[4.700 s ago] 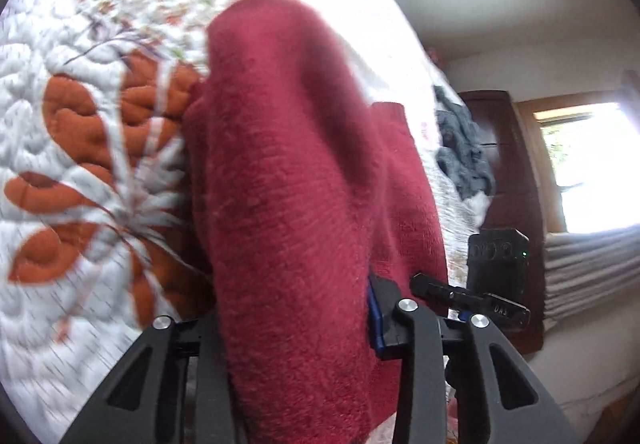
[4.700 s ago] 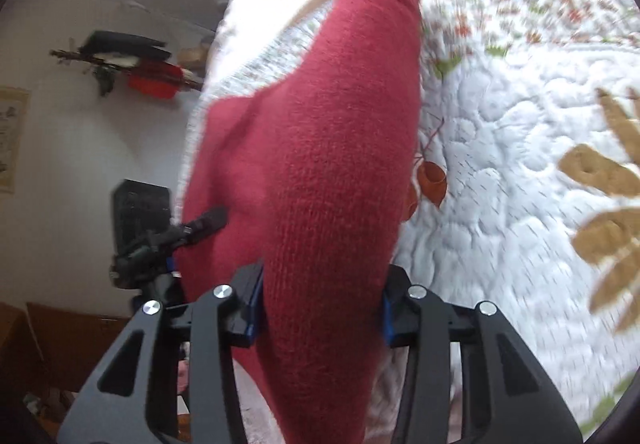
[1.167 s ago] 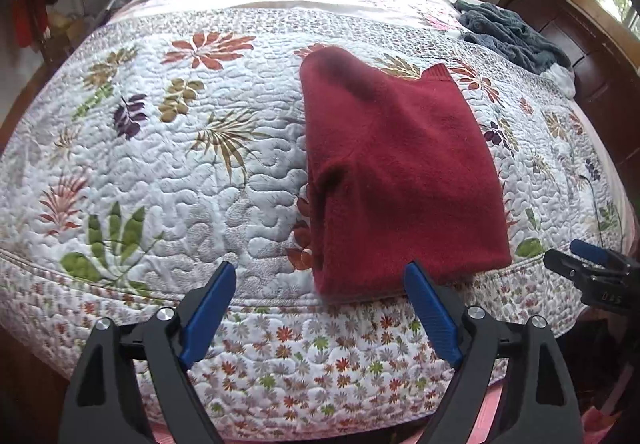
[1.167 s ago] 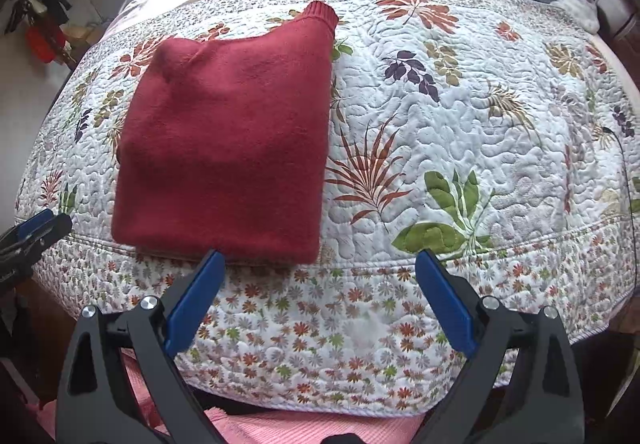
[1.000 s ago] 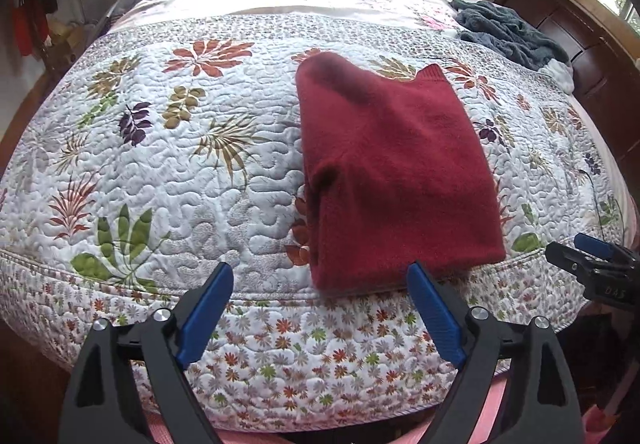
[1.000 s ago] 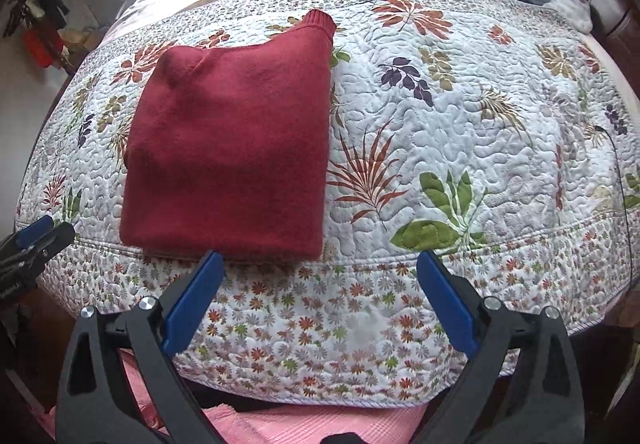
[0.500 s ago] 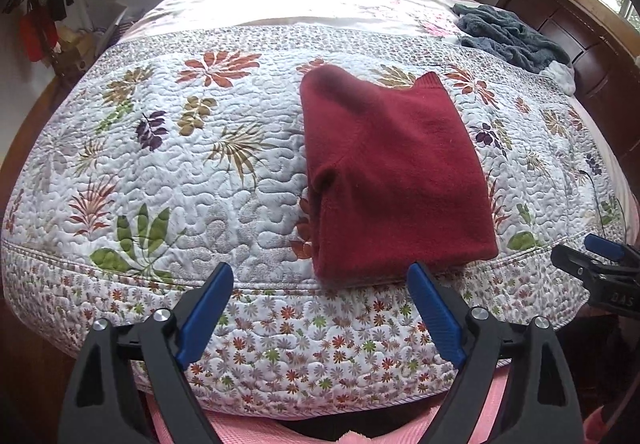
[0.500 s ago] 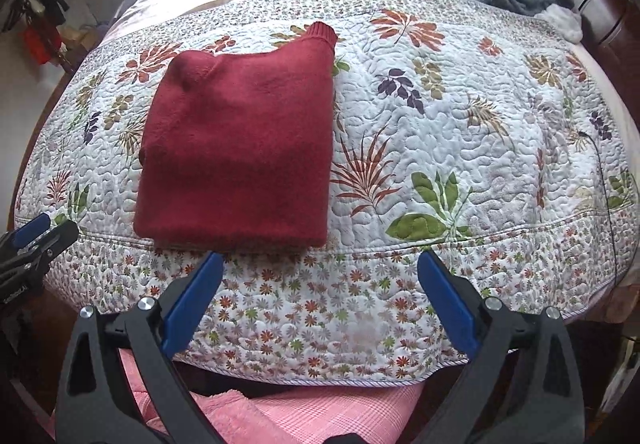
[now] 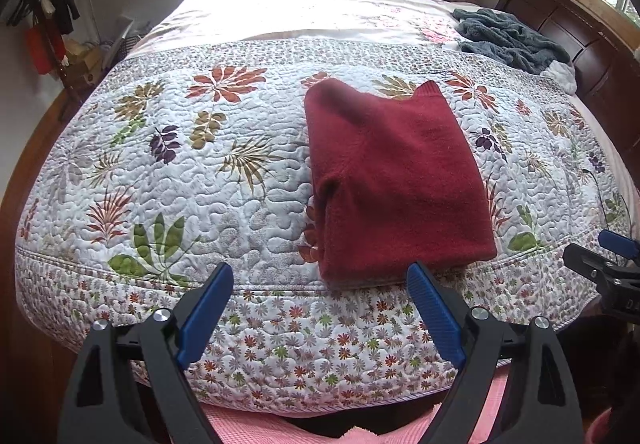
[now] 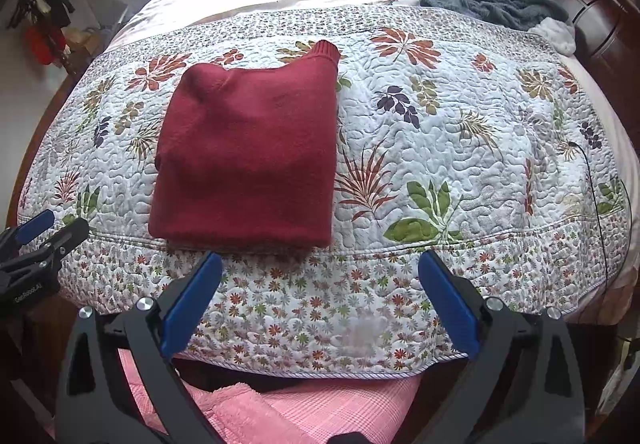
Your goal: Fold small clothes
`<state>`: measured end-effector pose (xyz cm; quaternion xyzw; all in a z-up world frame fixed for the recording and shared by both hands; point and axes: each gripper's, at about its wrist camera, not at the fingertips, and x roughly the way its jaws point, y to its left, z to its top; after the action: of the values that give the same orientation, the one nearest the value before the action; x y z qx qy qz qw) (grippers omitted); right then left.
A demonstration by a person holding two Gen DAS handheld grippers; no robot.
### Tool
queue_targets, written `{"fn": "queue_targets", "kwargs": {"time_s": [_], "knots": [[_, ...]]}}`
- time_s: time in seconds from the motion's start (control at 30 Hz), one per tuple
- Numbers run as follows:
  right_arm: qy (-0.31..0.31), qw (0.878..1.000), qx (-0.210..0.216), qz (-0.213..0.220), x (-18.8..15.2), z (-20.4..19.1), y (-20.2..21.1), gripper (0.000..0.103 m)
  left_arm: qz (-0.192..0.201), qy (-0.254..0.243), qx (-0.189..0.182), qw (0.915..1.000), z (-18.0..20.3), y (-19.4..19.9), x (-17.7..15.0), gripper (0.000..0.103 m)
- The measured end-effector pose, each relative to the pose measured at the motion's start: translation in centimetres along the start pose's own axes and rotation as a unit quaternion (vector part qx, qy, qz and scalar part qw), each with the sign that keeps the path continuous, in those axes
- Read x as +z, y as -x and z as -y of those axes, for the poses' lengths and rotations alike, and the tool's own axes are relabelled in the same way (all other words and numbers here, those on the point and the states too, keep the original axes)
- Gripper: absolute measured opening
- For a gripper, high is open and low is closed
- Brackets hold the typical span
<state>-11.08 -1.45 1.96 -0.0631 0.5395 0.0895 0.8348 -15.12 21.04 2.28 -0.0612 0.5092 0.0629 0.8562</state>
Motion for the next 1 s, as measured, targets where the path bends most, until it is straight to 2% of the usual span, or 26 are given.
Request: {"fn": "queue_targets", "kwargs": {"time_s": [0.43, 0.63, 1.0], "knots": [[-0.003, 1.0, 0.0, 0.004, 0.13, 0.29, -0.2, 0.099, 0.002, -0.01, 0.011, 0.9999, 0.61, -0.08, 0.01, 0.089], [0.002, 1.0, -0.021, 0.019, 0.28, 0.27, -0.08, 0.099, -0.003, -0.013, 0.012, 0.9998, 0.82, -0.49, 0.09, 0.089], [-0.004, 1.0, -0.019, 0.012, 0.33, 0.68, -0.62, 0.099, -0.005, -0.011, 0.008, 0.9999, 0.96, -0.81, 0.15, 0.089]]}}
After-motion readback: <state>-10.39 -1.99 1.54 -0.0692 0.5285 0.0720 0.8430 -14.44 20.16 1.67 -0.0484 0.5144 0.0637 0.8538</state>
